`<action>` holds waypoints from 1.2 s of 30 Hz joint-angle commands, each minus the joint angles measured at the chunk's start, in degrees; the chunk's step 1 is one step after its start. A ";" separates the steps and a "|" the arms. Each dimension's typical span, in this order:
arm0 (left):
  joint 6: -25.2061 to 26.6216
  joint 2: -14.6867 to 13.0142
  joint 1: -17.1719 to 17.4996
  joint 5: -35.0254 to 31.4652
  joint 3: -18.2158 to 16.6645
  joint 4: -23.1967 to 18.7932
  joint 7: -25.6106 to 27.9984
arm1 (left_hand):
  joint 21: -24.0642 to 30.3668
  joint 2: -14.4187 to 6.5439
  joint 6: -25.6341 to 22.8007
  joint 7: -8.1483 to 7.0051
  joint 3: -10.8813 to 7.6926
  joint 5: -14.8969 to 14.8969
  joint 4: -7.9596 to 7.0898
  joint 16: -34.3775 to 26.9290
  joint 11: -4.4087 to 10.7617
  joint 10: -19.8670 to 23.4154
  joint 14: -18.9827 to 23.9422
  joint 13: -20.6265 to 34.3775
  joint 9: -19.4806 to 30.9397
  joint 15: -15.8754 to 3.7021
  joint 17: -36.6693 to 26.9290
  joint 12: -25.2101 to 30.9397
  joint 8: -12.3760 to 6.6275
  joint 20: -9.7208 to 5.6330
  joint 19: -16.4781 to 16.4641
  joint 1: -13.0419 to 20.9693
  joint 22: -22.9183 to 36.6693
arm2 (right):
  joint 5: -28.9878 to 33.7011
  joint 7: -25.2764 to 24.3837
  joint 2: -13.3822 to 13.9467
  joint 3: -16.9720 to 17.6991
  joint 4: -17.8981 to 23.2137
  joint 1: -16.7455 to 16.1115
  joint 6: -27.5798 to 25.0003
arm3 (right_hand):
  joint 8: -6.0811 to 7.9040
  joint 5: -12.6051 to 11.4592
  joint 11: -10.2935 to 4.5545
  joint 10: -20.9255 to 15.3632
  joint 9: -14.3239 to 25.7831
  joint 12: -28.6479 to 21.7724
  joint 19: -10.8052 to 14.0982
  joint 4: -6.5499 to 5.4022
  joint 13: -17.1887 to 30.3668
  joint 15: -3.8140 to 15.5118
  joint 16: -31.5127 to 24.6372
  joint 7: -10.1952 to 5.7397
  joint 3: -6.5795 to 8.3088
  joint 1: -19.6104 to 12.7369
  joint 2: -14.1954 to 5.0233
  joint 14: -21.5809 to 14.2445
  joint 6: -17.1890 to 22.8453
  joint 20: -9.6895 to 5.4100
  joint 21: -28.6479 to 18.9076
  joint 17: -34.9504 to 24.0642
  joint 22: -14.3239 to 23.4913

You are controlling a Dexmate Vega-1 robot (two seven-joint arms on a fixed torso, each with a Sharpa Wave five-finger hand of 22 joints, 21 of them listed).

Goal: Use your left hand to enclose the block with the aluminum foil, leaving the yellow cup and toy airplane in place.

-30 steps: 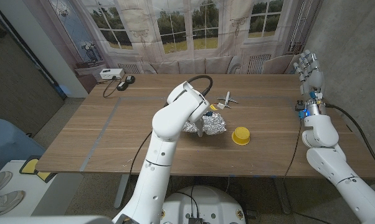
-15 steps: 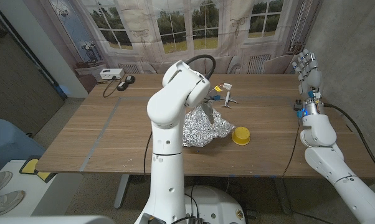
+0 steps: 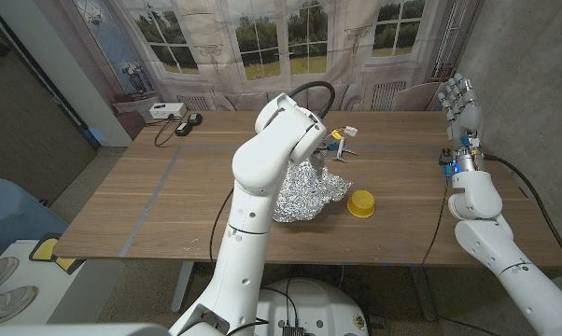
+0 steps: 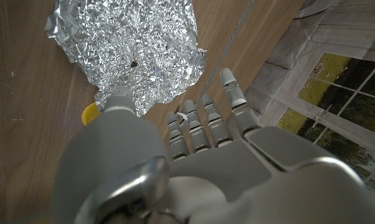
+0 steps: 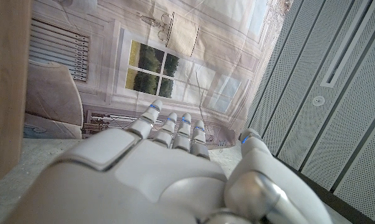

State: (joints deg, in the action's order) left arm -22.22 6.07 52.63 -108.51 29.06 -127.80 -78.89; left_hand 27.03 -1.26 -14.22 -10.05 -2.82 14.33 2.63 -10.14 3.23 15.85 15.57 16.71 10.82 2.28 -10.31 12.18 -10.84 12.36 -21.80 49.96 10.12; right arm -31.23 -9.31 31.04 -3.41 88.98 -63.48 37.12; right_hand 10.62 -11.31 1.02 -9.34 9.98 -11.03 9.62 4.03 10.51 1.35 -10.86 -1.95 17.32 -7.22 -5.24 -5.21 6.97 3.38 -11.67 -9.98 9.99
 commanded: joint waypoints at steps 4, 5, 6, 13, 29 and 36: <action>7.42 -8.19 -0.05 0.89 -0.24 4.77 -0.06 | -8.68 0.77 17.62 -1.68 4.00 0.69 -2.60 0.40 -1.67 -18.74 -13.48 -4.27 -0.46 5.34 0.16 -1.88 1.07 0.21 6.12 -5.18 -0.21 | 1.40 -1.15 0.24 -0.29 1.09 0.14 -1.09 | 0.18 -0.50 -0.04 -0.70 0.25 -0.08 0.11 0.33 0.17 -0.01 -0.06 -0.14 0.21 0.18 0.06 -0.61 0.44 -0.13 0.02 -0.22 0.32; 6.59 -7.20 0.51 0.29 -1.01 5.01 -0.06 | -10.64 -0.24 21.47 -1.49 4.91 0.63 -4.37 0.39 -2.02 -22.04 -16.34 -4.97 -0.51 6.33 0.11 -1.89 1.19 0.21 7.59 -8.13 -0.21 | 1.52 -1.23 0.26 -0.31 1.16 0.11 -1.15 | 0.18 -0.50 -0.06 -0.73 0.25 -0.08 0.09 0.33 0.17 0.00 -0.06 -0.12 0.21 0.18 0.07 -0.63 0.43 -0.11 0.02 -0.22 0.32; 6.62 -7.12 0.83 0.27 -1.26 5.11 -0.06 | -11.90 -0.56 24.69 -1.72 5.26 0.71 -4.80 0.26 -2.06 -24.79 -17.82 -5.32 -0.57 6.84 0.15 -2.02 1.47 0.22 8.61 -8.87 -0.21 | 1.46 -1.24 0.21 -0.34 1.23 0.11 -1.18 | 0.18 -0.50 -0.04 -0.70 0.25 -0.07 0.11 0.33 0.17 0.01 -0.06 -0.17 0.21 0.18 0.07 -0.63 0.44 -0.15 0.02 -0.22 0.32; 17.20 -16.87 -0.93 9.22 2.63 5.47 1.07 | -17.10 -2.10 37.68 -0.26 8.41 0.79 -8.26 0.06 -3.08 -38.43 -30.65 -5.79 -0.54 6.85 0.01 -1.27 0.72 0.14 19.11 -15.28 -0.17 | 2.03 -1.50 0.08 -0.70 1.36 0.35 -1.35 | 0.16 -0.51 -0.05 -0.74 0.25 -0.07 0.11 0.34 0.17 -0.01 -0.04 -0.18 0.22 0.21 0.09 -0.62 0.44 -0.13 0.02 -0.21 0.32; 29.75 -31.61 -4.49 15.67 12.33 5.95 12.38 | -15.02 -3.97 22.12 -2.49 7.75 2.37 -4.58 -0.91 1.51 -24.48 -20.11 -6.16 -0.61 3.21 0.50 1.91 -1.34 -0.11 11.26 -9.92 -0.14 | 2.89 -1.75 0.04 -1.56 1.21 1.27 -2.01 | 0.12 -0.52 0.06 -0.98 0.25 -0.13 0.10 0.40 0.16 -0.07 -0.01 -0.21 0.20 0.26 0.21 -0.65 0.38 -0.09 0.03 -0.21 0.31; 31.57 -35.77 -4.09 19.98 12.89 4.91 23.27 | -16.54 -0.39 24.54 -2.48 10.32 3.32 -3.60 -0.48 -0.09 -28.38 -22.28 -5.71 -0.40 1.90 0.13 -0.05 0.21 0.09 13.82 -9.57 -0.13 | 2.98 -1.97 -0.01 -1.59 1.09 1.34 -1.92 | 0.25 -0.53 0.55 -1.52 0.25 -0.29 0.04 0.43 0.17 -0.14 -0.06 -0.06 0.18 0.33 0.31 -0.87 0.75 -0.08 0.06 -0.20 0.31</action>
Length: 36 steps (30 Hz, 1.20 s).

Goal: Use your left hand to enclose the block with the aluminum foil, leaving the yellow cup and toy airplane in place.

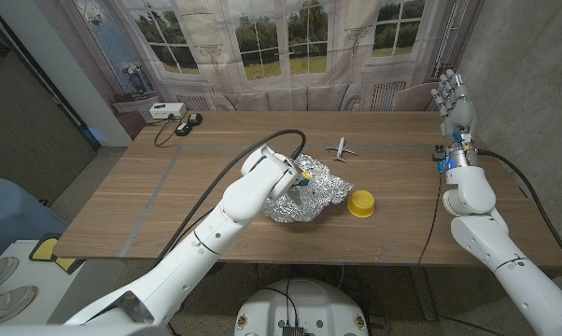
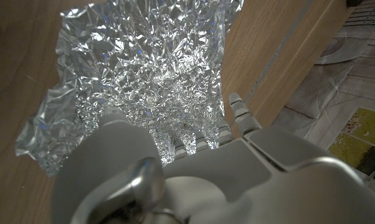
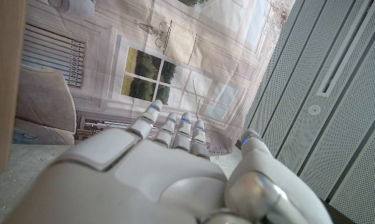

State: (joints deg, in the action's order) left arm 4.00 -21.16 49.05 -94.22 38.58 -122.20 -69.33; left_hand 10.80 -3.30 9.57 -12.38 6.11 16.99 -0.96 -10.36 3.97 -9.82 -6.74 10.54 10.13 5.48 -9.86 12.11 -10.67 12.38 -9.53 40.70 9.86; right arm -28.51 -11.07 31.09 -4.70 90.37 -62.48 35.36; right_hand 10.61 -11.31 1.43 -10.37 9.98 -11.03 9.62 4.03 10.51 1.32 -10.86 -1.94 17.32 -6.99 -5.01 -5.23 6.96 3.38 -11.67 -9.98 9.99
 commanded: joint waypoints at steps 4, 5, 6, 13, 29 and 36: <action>5.09 -9.61 -1.78 7.32 4.29 -0.71 14.93 | -0.18 1.90 0.60 -0.16 1.66 0.78 0.01 -0.28 -1.24 -2.81 0.06 0.55 0.34 -1.52 -0.36 0.03 -0.05 0.05 1.48 -0.32 0.20 | 0.35 -0.41 -0.14 -0.34 -0.40 0.53 -0.22 | 0.27 -0.53 -0.03 -0.54 0.25 -0.29 0.03 0.44 0.17 -0.12 -0.06 -0.10 0.17 0.12 0.10 -0.90 0.85 -0.08 0.07 -0.20 0.31; 4.89 -9.83 -2.18 7.59 4.62 -0.69 14.96 | -0.12 2.10 0.91 -0.16 1.81 0.88 0.07 -0.15 -1.17 -3.24 -0.28 0.59 0.35 -1.33 -0.38 -0.12 0.06 0.04 1.44 -0.26 0.23 | 0.33 -0.46 -0.16 -0.35 -0.43 0.58 -0.27 | 0.29 -0.53 -0.08 -0.53 0.25 -0.28 0.04 0.44 0.17 -0.14 -0.07 -0.08 0.17 0.13 0.11 -0.93 0.90 -0.09 0.06 -0.20 0.31; 4.77 -10.07 -2.35 8.49 4.64 -0.74 15.38 | -0.07 2.26 1.12 -0.17 1.93 0.96 0.13 -0.06 -1.30 -3.32 -0.57 0.63 0.35 -1.15 -0.39 -0.12 0.12 0.03 1.41 -0.20 0.25 | 0.31 -0.51 -0.27 -0.37 -0.55 0.66 -0.18 | 0.29 -0.53 0.00 -0.54 0.25 -0.28 0.03 0.44 0.17 -0.12 -0.09 -0.06 0.17 0.14 0.11 -0.98 0.92 -0.10 0.06 -0.20 0.31; 3.18 -10.30 -5.47 9.92 7.35 0.58 13.04 | 1.94 3.22 -7.94 -0.14 3.03 4.05 2.80 -1.11 0.55 4.27 5.31 0.82 0.54 -2.98 -0.30 2.33 -2.05 -0.23 -5.26 5.28 0.54 | 0.57 -0.88 -0.42 -0.49 -0.85 0.99 -0.25 | 0.29 -0.53 -0.12 -0.60 0.25 -0.26 -0.01 0.43 0.17 -0.21 -0.10 -0.04 0.17 0.19 0.12 -1.08 1.00 -0.06 0.08 -0.20 0.31; 4.97 -8.84 -10.09 9.72 12.75 7.17 4.14 | 3.81 3.74 -14.70 -0.16 4.36 5.44 4.59 -0.93 -0.74 9.91 12.36 0.83 0.48 -2.49 -0.19 2.89 -1.63 -0.15 -16.47 9.83 0.49 | 1.11 -1.28 -0.71 -0.91 -2.07 2.57 -0.36 | 0.26 -0.55 -0.01 -1.02 0.26 -0.33 -0.04 0.39 0.18 -0.33 -0.16 -0.19 0.21 0.32 0.05 -1.44 1.09 0.02 0.09 -0.21 0.31; 6.79 -10.02 -8.82 8.07 13.79 8.04 9.51 | 4.80 1.33 -16.87 -0.12 3.38 5.41 5.18 -1.29 -0.29 12.46 16.00 0.92 0.54 -4.93 -0.28 3.11 -1.33 -0.62 -22.44 12.67 0.52 | 1.00 -0.98 -0.58 -1.32 -2.94 3.43 -0.61 | 0.23 -0.56 0.06 -1.11 0.26 -0.32 -0.02 0.37 0.18 -0.41 -0.17 -0.25 0.23 0.36 0.02 -1.54 1.08 0.01 0.08 -0.21 0.31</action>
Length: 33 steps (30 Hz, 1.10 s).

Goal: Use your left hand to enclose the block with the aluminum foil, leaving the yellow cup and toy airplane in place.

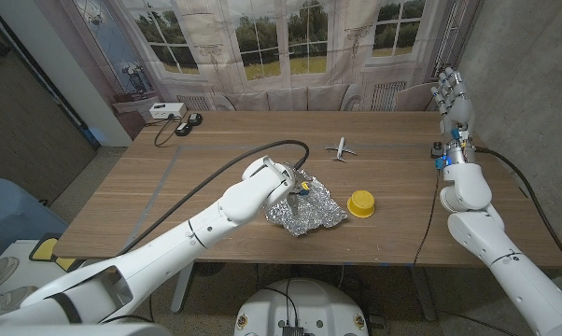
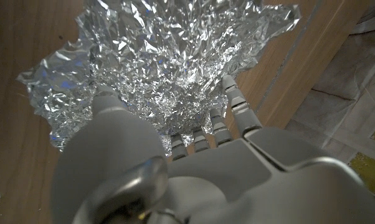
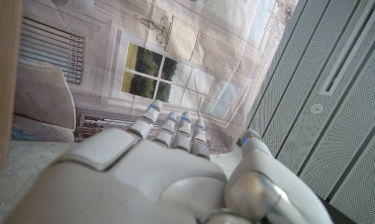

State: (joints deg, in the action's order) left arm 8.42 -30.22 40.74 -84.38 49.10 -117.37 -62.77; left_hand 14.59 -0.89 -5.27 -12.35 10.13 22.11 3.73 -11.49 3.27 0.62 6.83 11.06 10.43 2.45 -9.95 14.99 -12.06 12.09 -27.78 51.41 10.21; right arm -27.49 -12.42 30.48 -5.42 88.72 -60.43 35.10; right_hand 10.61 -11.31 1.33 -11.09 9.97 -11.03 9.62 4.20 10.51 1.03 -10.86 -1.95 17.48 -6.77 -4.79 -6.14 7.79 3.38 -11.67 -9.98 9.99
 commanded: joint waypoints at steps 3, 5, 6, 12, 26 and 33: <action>3.66 -1.70 0.79 -2.21 3.18 3.88 7.29 | 1.88 -3.38 -6.17 -0.12 -2.05 -0.37 1.44 -0.97 0.84 5.86 6.97 0.81 0.35 -5.31 -0.41 1.23 -0.55 -2.67 -8.72 5.17 0.35 | -0.01 0.32 0.11 -0.67 -1.46 1.60 -0.48 | 0.21 -0.56 0.13 -0.40 0.26 -0.31 0.00 0.20 0.18 -0.14 -0.17 -0.23 0.07 0.16 -0.21 -0.69 0.23 0.01 0.07 -0.21 0.31; 4.12 -2.64 1.83 -2.19 3.06 4.01 11.46 | 2.35 -4.35 -11.21 0.09 -2.54 -1.54 1.62 -2.01 0.95 9.25 11.46 1.26 0.42 -8.39 -0.67 2.24 -1.60 -4.84 -11.05 6.09 0.52 | -0.01 0.23 0.19 -0.70 -1.45 1.64 -0.62 | 0.21 -0.56 0.08 -0.45 0.26 -0.31 -0.01 0.20 0.18 -0.24 -0.17 -0.22 0.08 0.17 -0.22 -0.72 0.25 0.02 0.08 -0.21 0.31; 4.69 -2.97 2.56 -1.94 2.79 4.11 13.88 | 2.78 -5.48 -13.34 0.09 -3.37 -2.08 2.03 -2.45 0.85 11.71 13.21 1.70 0.43 -9.09 -0.92 3.14 -1.90 -6.06 -12.55 7.36 0.63 | -0.05 0.24 0.22 -0.71 -1.46 1.66 -0.67 | 0.22 -0.57 0.15 -0.45 0.26 -0.31 0.00 0.20 0.18 -0.20 -0.16 -0.23 0.08 0.18 -0.22 -0.72 0.27 0.02 0.07 -0.21 0.31; 7.23 -3.10 4.29 0.48 1.81 6.49 20.26 | 5.24 -7.91 -21.25 3.30 -7.15 -5.29 4.35 -3.23 -0.71 13.02 16.23 3.75 0.46 -9.51 -2.45 3.62 -2.56 -15.40 -19.68 13.10 0.85 | 0.00 0.16 0.44 -0.72 -1.59 1.91 -0.75 | 0.22 -0.57 0.21 -0.57 0.26 -0.31 -0.02 0.20 0.19 -0.40 -0.13 -0.23 0.10 0.21 -0.23 -0.71 0.32 0.02 0.08 -0.21 0.31; 10.57 -3.95 5.90 8.96 0.37 7.75 31.27 | 10.70 -8.24 -57.21 24.46 -16.02 -11.65 4.35 -6.81 -3.68 23.00 27.34 7.22 1.59 -10.36 -4.70 6.97 -8.81 -24.14 -25.55 22.54 1.05 | 0.08 -0.08 0.54 -0.93 -1.91 2.46 -0.99 | 0.20 -0.58 0.43 -1.11 0.26 -0.41 -0.09 0.20 0.19 -0.72 -0.22 -0.17 0.13 0.28 -0.23 -1.19 0.38 0.04 0.10 -0.21 0.31; 11.63 -4.55 5.49 7.52 1.91 7.73 33.74 | 14.14 -7.72 -53.82 24.02 -21.05 -11.65 6.53 -8.09 -4.07 28.42 33.60 8.52 3.38 -11.96 -5.45 7.89 -5.97 -25.11 -26.61 31.04 1.51 | -0.04 0.06 0.38 -1.10 -2.55 2.89 -0.66 | 0.25 -0.59 0.69 -1.40 0.26 -0.47 0.03 0.20 0.19 -0.73 -0.18 -0.05 0.17 0.29 -0.27 -1.21 0.55 -0.14 0.05 -0.21 0.31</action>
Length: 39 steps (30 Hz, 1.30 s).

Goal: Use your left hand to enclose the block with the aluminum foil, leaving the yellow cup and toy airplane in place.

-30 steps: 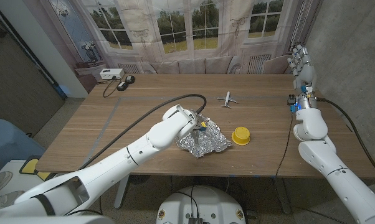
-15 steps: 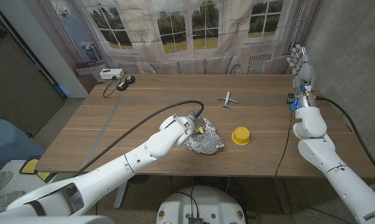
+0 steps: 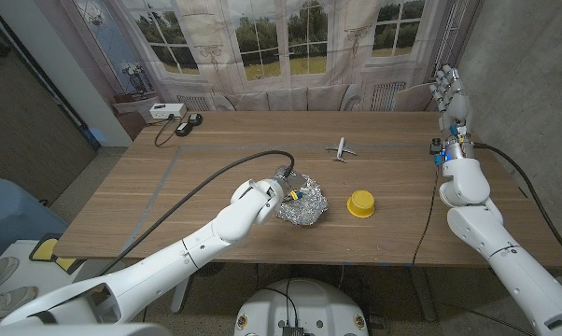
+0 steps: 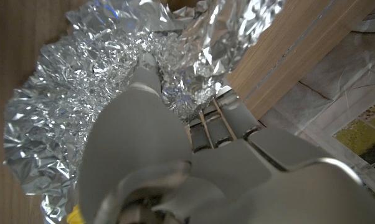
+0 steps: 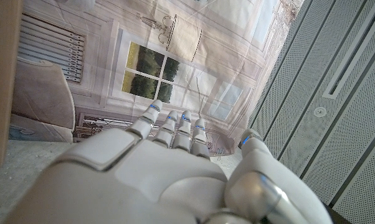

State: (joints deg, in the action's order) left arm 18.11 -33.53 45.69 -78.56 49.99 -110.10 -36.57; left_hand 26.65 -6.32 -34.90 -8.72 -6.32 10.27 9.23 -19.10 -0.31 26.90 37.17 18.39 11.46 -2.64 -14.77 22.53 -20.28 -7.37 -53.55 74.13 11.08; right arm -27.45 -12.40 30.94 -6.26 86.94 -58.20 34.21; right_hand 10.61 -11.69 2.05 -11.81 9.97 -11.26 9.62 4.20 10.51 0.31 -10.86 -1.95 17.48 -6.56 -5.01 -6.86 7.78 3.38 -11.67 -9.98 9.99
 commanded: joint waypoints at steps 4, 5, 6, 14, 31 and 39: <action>2.01 -1.50 0.52 1.75 1.31 0.30 8.98 | 3.07 -1.80 -21.32 20.53 -7.60 0.51 0.91 -0.99 0.13 4.38 6.34 2.26 4.41 -8.02 -1.14 0.61 3.29 -5.66 -0.36 14.11 0.08 | -0.39 0.30 -0.07 -0.31 -1.07 0.86 0.31 | 0.27 -0.21 -0.10 -0.67 0.26 -0.20 0.04 0.21 0.19 -0.10 -0.17 -0.01 0.19 0.08 -0.07 -0.53 0.65 -0.14 0.05 -0.21 0.31; 1.85 -1.59 0.44 1.99 1.34 0.27 9.18 | 3.14 -1.97 -22.09 20.58 -7.96 0.46 0.69 -1.43 0.41 5.33 7.35 2.45 4.77 -7.72 -1.47 0.86 2.98 -5.63 -0.13 14.55 -0.06 | -0.27 0.18 -0.07 -0.31 -1.07 0.85 0.29 | 0.26 -0.21 -0.06 -0.68 0.26 -0.20 0.04 0.21 0.19 -0.11 -0.17 0.01 0.19 0.08 -0.07 -0.54 0.63 -0.15 0.05 -0.21 0.31; 1.57 -1.74 0.32 2.23 1.39 0.25 9.36 | 3.22 -1.71 -23.12 20.73 -8.12 0.39 0.68 -1.74 0.63 6.03 8.18 2.60 4.75 -7.76 -1.69 1.02 2.75 -5.60 -0.03 14.88 -0.16 | -0.22 0.14 -0.02 -0.31 -1.06 0.84 0.26 | 0.28 -0.21 -0.05 -0.71 0.26 -0.21 0.04 0.21 0.19 -0.07 -0.15 0.02 0.20 0.08 -0.07 -0.51 0.69 -0.16 0.05 -0.21 0.31; 1.36 -2.05 -0.44 2.05 1.85 -0.06 9.12 | 3.78 -1.34 -25.58 20.85 -8.44 0.09 0.35 -3.47 1.36 8.90 10.78 3.36 3.94 -8.13 -3.70 1.59 2.97 -5.50 0.10 15.91 -0.40 | -0.62 0.41 0.08 -0.18 -1.26 0.80 0.55 | 0.27 -0.21 -0.15 -0.77 0.26 -0.16 -0.02 0.22 0.20 -0.16 -0.12 0.03 0.24 0.08 -0.10 -0.53 0.74 -0.39 0.07 -0.21 0.30; 0.17 -1.02 -2.95 -7.31 4.02 -1.36 -0.97 | 7.19 5.71 22.33 3.72 1.69 0.40 -6.72 8.34 3.41 -16.91 -15.82 3.70 0.68 -2.47 0.54 -11.48 10.92 1.59 10.05 -8.98 -0.45 | -0.86 0.76 0.15 -0.02 -2.05 1.12 1.22 | 0.23 -0.22 -0.04 -0.76 0.26 -0.05 -0.10 0.25 0.20 -0.32 -0.08 -0.09 0.31 0.09 -0.13 -0.60 0.78 -0.47 0.10 -0.22 0.30; -0.80 -0.51 -3.13 -8.32 3.09 -2.35 -3.90 | 2.30 6.48 36.14 -3.77 5.76 1.57 -9.79 8.85 4.11 -27.45 -25.54 2.37 -0.61 1.68 2.89 -11.53 10.30 11.84 17.87 -18.72 -0.93 | -1.14 0.75 0.17 0.17 -2.17 0.94 1.34 | 0.25 -0.21 -0.11 -0.84 0.26 -0.03 -0.16 0.27 0.21 -0.54 -0.03 -0.19 0.33 0.12 -0.10 -0.55 0.92 -0.46 0.12 -0.23 0.30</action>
State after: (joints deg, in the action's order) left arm 18.35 -34.68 43.19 -84.52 53.60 -111.19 -36.24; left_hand 30.66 0.04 -1.59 -11.29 -1.55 11.29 0.42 -10.36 3.50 1.87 14.38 21.06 10.91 -2.05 -12.27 10.77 -9.49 0.54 -37.93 58.24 10.12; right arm -28.27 -11.75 31.02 -6.30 85.06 -57.17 35.28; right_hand 10.61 -11.69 1.94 -12.32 9.98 -11.26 9.41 4.36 10.51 0.01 -10.86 -2.05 17.64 -6.56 -5.01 -7.16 8.31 3.18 -11.67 -9.98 9.99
